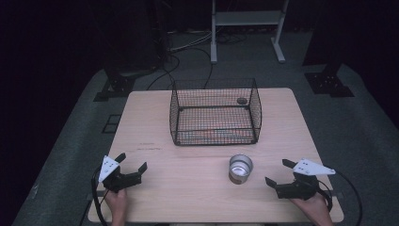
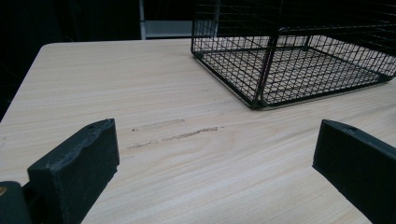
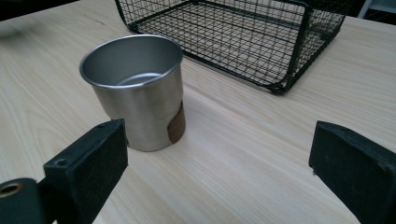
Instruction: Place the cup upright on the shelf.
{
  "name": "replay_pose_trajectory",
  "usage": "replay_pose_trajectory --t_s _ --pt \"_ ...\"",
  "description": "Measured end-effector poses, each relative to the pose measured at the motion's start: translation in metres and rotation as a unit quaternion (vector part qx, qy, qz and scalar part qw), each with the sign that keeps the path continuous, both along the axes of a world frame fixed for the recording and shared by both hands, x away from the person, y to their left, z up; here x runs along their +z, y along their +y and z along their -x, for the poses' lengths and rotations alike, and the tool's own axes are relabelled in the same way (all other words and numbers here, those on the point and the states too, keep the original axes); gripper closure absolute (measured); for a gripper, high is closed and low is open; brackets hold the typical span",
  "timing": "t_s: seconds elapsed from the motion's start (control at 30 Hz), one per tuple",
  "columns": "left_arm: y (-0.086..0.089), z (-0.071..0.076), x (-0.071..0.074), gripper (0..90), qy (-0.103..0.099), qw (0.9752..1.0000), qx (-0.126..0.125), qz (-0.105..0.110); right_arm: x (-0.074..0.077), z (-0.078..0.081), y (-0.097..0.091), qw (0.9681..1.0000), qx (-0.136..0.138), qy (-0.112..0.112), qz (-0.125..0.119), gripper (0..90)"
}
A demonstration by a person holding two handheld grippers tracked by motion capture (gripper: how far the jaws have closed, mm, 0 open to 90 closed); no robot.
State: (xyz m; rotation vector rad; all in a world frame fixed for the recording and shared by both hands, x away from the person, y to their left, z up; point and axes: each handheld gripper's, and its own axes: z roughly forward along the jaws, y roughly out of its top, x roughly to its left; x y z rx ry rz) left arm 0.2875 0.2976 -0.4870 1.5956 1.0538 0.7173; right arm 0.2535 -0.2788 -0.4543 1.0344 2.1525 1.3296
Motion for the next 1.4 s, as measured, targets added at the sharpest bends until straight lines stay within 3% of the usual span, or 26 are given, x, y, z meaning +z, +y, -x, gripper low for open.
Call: replay_pose_trajectory --t_s 0.53,0.7,0.97,1.1,1.4 --pt "0.000 0.000 0.000 0.0 -0.001 1.0000 0.000 -0.001 -0.002 0.005 0.027 0.9995 0.031 0.007 0.008 2.9" --pt "0.000 0.000 0.000 0.0 -0.001 1.0000 0.000 -0.001 -0.002 0.007 0.034 0.9993 0.037 0.008 -0.003 2.4" --pt "0.000 0.000 0.000 0.0 0.000 1.0000 0.000 0.001 -0.004 0.007 0.046 0.9993 0.036 0.013 -0.005 2.4" --pt "0.000 0.000 0.000 0.0 0.000 1.0000 -0.001 -0.001 -0.005 0.007 0.057 0.9992 0.038 0.013 0.006 0.9" --pt "0.000 0.000 0.000 0.0 0.000 1.0000 -0.001 0.000 -0.011 0.001 0.070 0.9996 0.016 0.020 0.009 0.9"
